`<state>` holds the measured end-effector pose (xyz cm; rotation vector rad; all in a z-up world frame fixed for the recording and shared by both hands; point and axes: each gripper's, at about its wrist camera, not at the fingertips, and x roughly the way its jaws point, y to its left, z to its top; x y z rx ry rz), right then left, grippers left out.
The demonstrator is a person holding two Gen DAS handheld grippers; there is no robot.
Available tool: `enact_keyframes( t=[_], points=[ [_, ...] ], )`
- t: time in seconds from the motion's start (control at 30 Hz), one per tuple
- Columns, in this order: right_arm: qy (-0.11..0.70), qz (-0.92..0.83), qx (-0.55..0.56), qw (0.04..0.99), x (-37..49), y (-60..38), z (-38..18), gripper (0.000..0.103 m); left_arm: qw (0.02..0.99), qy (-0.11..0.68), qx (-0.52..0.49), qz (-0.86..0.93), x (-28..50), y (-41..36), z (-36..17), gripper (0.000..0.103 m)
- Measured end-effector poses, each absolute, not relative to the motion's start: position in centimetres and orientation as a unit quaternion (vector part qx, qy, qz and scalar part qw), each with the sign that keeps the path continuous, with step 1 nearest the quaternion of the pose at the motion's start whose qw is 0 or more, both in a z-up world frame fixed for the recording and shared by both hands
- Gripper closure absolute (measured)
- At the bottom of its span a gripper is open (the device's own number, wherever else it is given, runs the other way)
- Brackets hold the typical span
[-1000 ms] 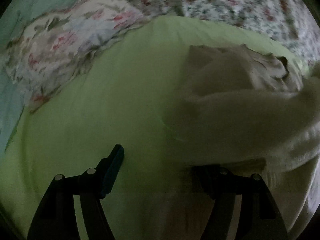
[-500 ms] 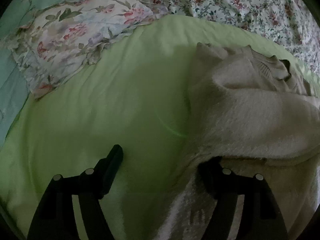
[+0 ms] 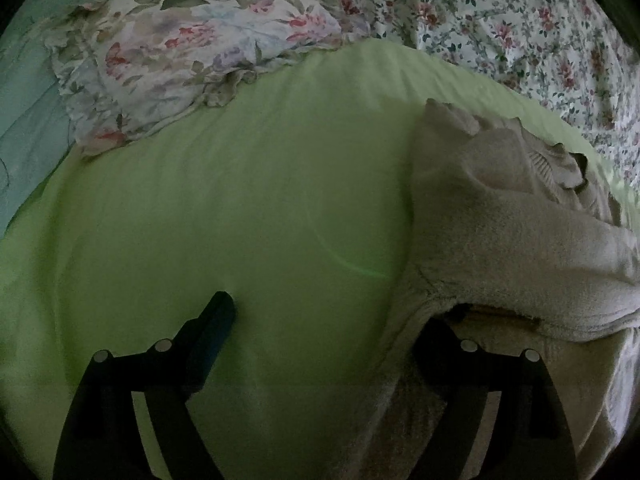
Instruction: Fold small clothes
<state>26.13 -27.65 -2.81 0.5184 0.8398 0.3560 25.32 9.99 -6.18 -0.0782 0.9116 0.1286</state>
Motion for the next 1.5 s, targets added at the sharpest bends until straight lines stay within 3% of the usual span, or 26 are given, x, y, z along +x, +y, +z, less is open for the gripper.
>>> enact_keyframes(
  t=[0.07, 0.3, 0.43, 0.5, 0.7, 0.8, 0.97, 1.23, 1.3, 1.47, 1.5],
  points=[
    [0.422, 0.23, 0.219, 0.849, 29.5, -23.7, -2.7, 0.025, 0.895, 0.44, -0.044, 0.059, 25.5, 10.3, -6.4, 0.017],
    [0.506, 0.336, 0.15, 0.78, 39.7, -13.3, -6.3, 0.018, 0.9, 0.429, -0.063, 0.051, 25.5, 10.8, -6.5, 0.016],
    [0.592, 0.42, 0.164, 0.668, 42.6, -8.3, -10.4, 0.017, 0.906, 0.412, -0.085, 0.049, 25.3, 11.3, -6.6, 0.016],
    [0.59, 0.472, 0.183, 0.629, 43.0, -5.8, -10.8, 0.017, 0.908, 0.404, -0.098, 0.049, 25.1, 11.7, -6.6, 0.016],
    [0.52, 0.469, 0.297, 0.65, 45.9, -2.2, -10.8, 0.016, 0.905, 0.389, -0.167, 0.044, 24.8, 13.8, -6.7, 0.016],
    [0.486, 0.429, 0.348, 0.678, 45.9, -4.0, -10.7, 0.017, 0.903, 0.391, -0.173, 0.038, 24.9, 14.1, -6.5, 0.016],
    [0.471, 0.341, 0.285, 0.763, 43.2, -10.5, -7.8, 0.017, 0.895, 0.415, -0.166, 0.017, 24.4, 14.4, -5.8, 0.016],
    [0.392, 0.16, 0.277, 0.862, 29.9, -30.1, -4.1, 0.017, 0.905, 0.407, -0.126, -0.011, 23.8, 13.8, -2.8, 0.016],
    [0.386, 0.104, 0.295, 0.868, 26.4, -34.5, -4.7, 0.02, 0.911, 0.397, -0.11, -0.009, 25.2, 13.3, -2.0, 0.016],
    [0.413, 0.042, 0.326, 0.849, 22.1, -39.3, -7.8, 0.047, 0.912, 0.404, -0.072, 0.009, 29.5, 11.7, -1.8, 0.016],
    [0.419, 0.049, 0.327, 0.846, 22.0, -39.2, -8.2, 0.049, 0.909, 0.411, -0.067, 0.009, 30.1, 11.5, -2.1, 0.016]
  ],
)
